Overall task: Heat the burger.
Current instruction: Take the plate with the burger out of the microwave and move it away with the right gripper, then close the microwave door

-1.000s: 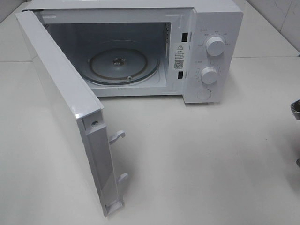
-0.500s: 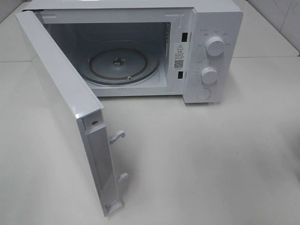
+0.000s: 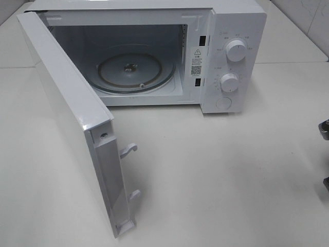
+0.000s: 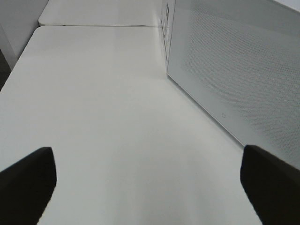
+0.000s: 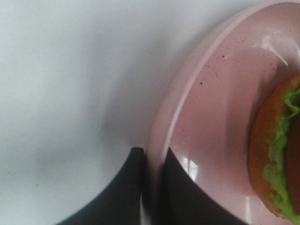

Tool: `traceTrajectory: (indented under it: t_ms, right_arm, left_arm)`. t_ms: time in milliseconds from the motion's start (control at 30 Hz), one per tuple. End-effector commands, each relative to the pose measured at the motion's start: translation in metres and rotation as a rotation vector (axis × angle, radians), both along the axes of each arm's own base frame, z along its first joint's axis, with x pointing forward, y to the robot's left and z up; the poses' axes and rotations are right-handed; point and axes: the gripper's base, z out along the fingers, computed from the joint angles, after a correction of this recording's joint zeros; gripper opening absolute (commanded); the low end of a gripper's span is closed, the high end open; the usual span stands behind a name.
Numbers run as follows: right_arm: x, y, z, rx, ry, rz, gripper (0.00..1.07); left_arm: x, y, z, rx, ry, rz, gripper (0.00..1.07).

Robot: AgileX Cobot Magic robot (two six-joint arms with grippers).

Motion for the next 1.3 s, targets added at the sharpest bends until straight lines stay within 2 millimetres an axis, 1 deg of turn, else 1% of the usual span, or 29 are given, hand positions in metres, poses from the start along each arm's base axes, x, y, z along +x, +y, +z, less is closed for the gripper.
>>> traceTrajectory:
  t_ms: [33,133,167,200,233,300,333,367,400,433,467,500,533,567,600,633,733,800,833,900,1000,1067,1100,1133,1167,1200,1233,1267,1300]
  right_arm:
    - [0.003,-0.003,0.002,-0.007,-0.025,-0.017,0.05]
    - [0.003,-0.002,0.002,0.003,-0.030,-0.040,0.09]
    - [0.003,-0.002,0.002,0.009,-0.033,-0.049,0.12]
    - [0.003,-0.002,0.002,0.013,-0.036,-0.055,0.19]
    - [0.003,-0.002,0.002,0.013,-0.036,-0.055,0.19]
    - [0.003,-0.001,0.001,0.029,-0.040,-0.071,0.37]
    - [0.003,-0.001,0.001,0.029,-0.040,-0.071,0.37]
    - [0.003,0.001,0.000,0.046,-0.044,-0.072,0.50]
    - [0.003,0.001,0.000,0.046,-0.044,-0.072,0.50]
    - [0.003,0.002,0.000,0.060,-0.046,-0.078,0.65]
    - [0.003,0.002,0.000,0.067,-0.048,-0.081,0.72]
    - [0.003,0.002,0.000,0.067,-0.048,-0.081,0.72]
    - [0.003,0.003,0.000,0.084,-0.056,-0.093,0.83]
    - [0.003,0.004,0.001,0.090,-0.062,-0.097,0.87]
    - [0.003,0.004,0.001,0.090,-0.062,-0.097,0.87]
    - [0.003,0.004,0.006,0.098,-0.082,-0.100,0.91]
    - [0.002,0.005,0.012,0.104,-0.105,-0.102,0.90]
    - [0.000,0.006,0.022,0.131,-0.136,-0.122,0.89]
    - [0.000,0.006,0.022,0.131,-0.136,-0.122,0.89]
    - [-0.009,0.008,0.035,0.161,-0.119,-0.128,0.86]
    - [-0.013,0.009,0.038,0.171,-0.105,-0.133,0.85]
    - [-0.026,0.015,0.058,0.245,-0.060,-0.170,0.82]
    - [-0.026,0.015,0.058,0.245,-0.060,-0.170,0.82]
    - [-0.028,0.017,0.066,0.267,-0.053,-0.170,0.81]
    - [-0.035,0.020,0.081,0.307,-0.054,-0.170,0.81]
    - [-0.035,0.020,0.081,0.307,-0.054,-0.170,0.81]
    - [-0.037,0.021,0.088,0.323,-0.056,-0.174,0.81]
    - [-0.045,0.024,0.103,0.350,-0.070,-0.173,0.81]
    - [-0.045,0.024,0.103,0.350,-0.070,-0.173,0.81]
  left_arm:
    - [0.000,0.000,-0.001,0.000,-0.002,0.003,1.00]
    - [0.000,0.000,-0.001,0.000,-0.002,0.003,1.00]
    - [0.000,0.000,-0.001,0.000,-0.002,0.003,1.00]
    - [0.000,0.000,-0.001,0.000,-0.002,0.003,1.00]
    - [0.000,0.000,-0.001,0.000,-0.002,0.003,1.00]
    - [0.000,0.000,-0.001,0.000,-0.002,0.003,1.00]
    - [0.000,0.000,-0.001,0.000,-0.002,0.003,1.00]
    - [0.000,0.000,-0.001,0.000,-0.002,0.003,1.00]
    - [0.000,0.000,-0.001,0.000,-0.002,0.003,1.00]
    - [0.000,0.000,-0.001,0.000,-0.002,0.003,1.00]
    - [0.000,0.000,-0.001,0.000,-0.002,0.003,1.00]
    - [0.000,0.000,-0.001,0.000,-0.002,0.003,1.00]
    - [0.000,0.000,-0.001,0.000,-0.002,0.003,1.00]
    - [0.000,0.000,-0.001,0.000,-0.002,0.003,1.00]
    - [0.000,0.000,-0.001,0.000,-0.002,0.003,1.00]
    - [0.000,0.000,-0.001,0.000,-0.002,0.003,1.00]
    - [0.000,0.000,-0.001,0.000,-0.002,0.003,1.00]
    - [0.000,0.000,-0.001,0.000,-0.002,0.003,1.00]
    - [0.000,0.000,-0.001,0.000,-0.002,0.003,1.00]
    - [0.000,0.000,-0.001,0.000,-0.002,0.003,1.00]
    - [0.000,0.000,-0.001,0.000,-0.002,0.003,1.00]
    - [0.000,0.000,-0.001,0.000,-0.002,0.003,1.00]
    - [0.000,0.000,-0.001,0.000,-0.002,0.003,1.00]
    - [0.000,0.000,-0.001,0.000,-0.002,0.003,1.00]
    - [0.000,0.000,-0.001,0.000,-0.002,0.003,1.00]
    - [0.000,0.000,-0.001,0.000,-0.002,0.003,1.00]
    - [0.000,0.000,-0.001,0.000,-0.002,0.003,1.00]
    - [0.000,0.000,-0.001,0.000,-0.002,0.003,1.00]
    - [0.000,0.000,-0.001,0.000,-0.002,0.003,1.00]
